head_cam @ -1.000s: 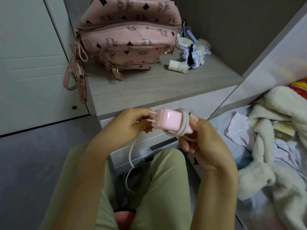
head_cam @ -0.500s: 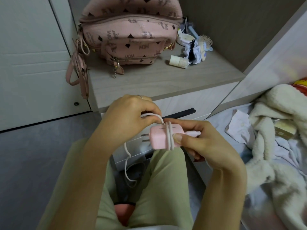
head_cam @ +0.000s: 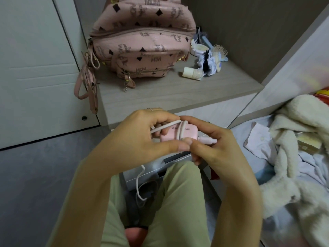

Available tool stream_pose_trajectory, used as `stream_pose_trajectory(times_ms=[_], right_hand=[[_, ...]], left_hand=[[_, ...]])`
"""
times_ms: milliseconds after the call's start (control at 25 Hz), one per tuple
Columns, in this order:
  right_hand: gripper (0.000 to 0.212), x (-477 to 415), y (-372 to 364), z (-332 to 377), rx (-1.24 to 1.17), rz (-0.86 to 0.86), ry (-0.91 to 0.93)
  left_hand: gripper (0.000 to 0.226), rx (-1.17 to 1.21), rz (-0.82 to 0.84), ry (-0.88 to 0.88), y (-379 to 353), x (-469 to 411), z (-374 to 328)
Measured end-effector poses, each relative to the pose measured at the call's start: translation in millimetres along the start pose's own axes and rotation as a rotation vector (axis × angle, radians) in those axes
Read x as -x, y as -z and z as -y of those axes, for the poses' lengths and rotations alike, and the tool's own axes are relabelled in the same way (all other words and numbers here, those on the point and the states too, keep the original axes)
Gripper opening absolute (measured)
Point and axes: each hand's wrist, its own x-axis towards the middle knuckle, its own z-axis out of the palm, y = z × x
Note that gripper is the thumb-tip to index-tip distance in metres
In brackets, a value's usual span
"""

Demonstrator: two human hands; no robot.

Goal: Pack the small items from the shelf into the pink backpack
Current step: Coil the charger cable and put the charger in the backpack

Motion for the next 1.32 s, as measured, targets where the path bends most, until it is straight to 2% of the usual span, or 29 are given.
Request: stream_pose_trajectory(times_ms=[320, 560, 760, 880, 1000, 1160, 1240, 1320], right_hand=[[0.056, -2, 3, -9, -0.092, 0.071, 0.002], [0.056, -1, 5, -10, -0.097, 0.11, 0.021], [0.055, 0, 7, -11, -0.07, 0.086, 0.028], [0.048, -3, 2, -12, -0.032, -0.016, 0.062], [0.051, -10, -4, -14, 0.001, -0.201, 0.13], [0.048, -12, -4, -16, -0.034, -0.403, 0.172], [0.046, -14, -3, -17, -0.049, -0.52, 0.181], [0.043, -17, -3, -20, -0.067, -0.646, 0.186]], left_hand=[[0.048, 0.193, -0.076, -0.019, -4, -6, 8], [0.048, 0.119, -0.101, -0.056, -6, -8, 6], [0.049, 0.103, -0.03, -0.07, -5, -10, 8], [0.043, -0.096, -0.035, -0.12, -9, -12, 9], [0.04, -0.321, -0.219, -0.164, -20, -15, 5], [0.031, -0.112, -0.345, -0.205, -32, -17, 0], [0.017, 0.07, -0.378, -0.139, -32, -16, 3], [0.013, 0.226, -0.344, -0.065, -29, -15, 6]])
